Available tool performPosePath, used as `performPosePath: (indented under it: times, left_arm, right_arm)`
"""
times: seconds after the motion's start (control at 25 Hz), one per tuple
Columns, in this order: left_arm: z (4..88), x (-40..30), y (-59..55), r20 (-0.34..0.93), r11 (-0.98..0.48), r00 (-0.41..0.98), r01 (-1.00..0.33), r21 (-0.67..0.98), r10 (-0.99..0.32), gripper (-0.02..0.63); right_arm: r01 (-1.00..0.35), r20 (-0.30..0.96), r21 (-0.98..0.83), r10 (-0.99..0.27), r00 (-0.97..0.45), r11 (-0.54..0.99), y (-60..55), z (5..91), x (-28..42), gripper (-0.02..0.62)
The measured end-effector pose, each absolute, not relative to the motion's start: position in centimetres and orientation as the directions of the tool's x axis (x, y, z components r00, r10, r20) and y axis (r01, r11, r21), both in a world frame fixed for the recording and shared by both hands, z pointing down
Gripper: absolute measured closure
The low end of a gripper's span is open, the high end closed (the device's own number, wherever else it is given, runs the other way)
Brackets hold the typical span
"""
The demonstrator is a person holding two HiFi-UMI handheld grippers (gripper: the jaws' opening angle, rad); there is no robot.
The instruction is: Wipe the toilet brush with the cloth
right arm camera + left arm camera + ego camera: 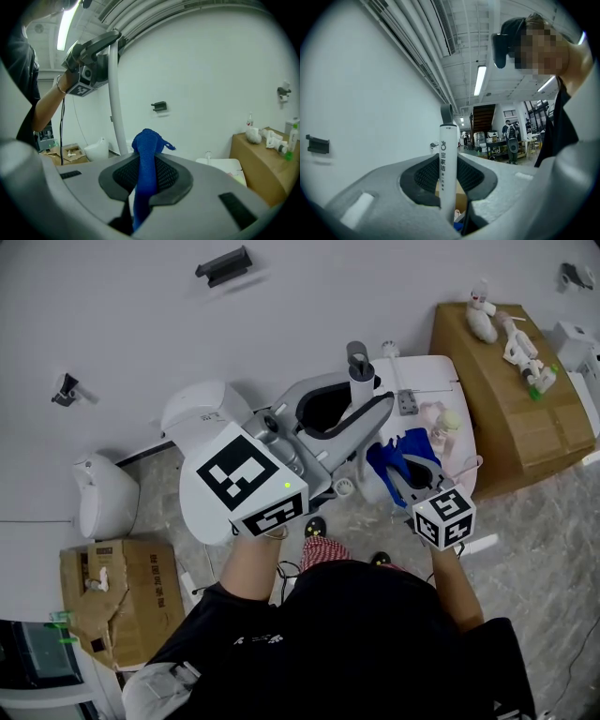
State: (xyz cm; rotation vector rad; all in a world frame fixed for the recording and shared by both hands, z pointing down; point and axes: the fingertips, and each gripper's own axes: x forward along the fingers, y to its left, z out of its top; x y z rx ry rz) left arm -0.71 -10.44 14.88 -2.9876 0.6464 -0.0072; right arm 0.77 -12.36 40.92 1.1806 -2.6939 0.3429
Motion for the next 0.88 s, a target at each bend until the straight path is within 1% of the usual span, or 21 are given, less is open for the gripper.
performPosePath:
  times: [0.2,0.44,0.64,0.88]
  left_arm:
    - [15.3,-0.1,-10.3,-0.005,-0.914,0.917,-0.397,-0.087,-0.398,0.515]
    - [15.1,-0.6,-10.0,-0.005,-0.923,0.926,-0.378,-0.072,-0.378,0.515]
    - [15.1,0.4,-9.7,-0.008,-0.934,0.936,-0.352,-0.062,-0.352,0.515]
    - [15.0,0.5,-9.3,-0.015,-0.945,0.947,-0.322,-0.053,-0.322,0.515]
  right_arm:
    - [-0.746,0.177,-0.132,-0.725,-0.666,0.653,-12.9,38.1,2.1,0.531]
    - [-0.735,0.038,-0.143,-0.739,-0.673,0.662,-13.4,32.7,2.5,0.532]
    - [-0.687,-0.12,-0.148,-0.702,-0.702,0.712,-13.6,27.7,3.4,0.532]
    - [-0.636,-0.277,-0.125,-0.642,-0.715,0.762,-13.2,21.5,3.6,0.532]
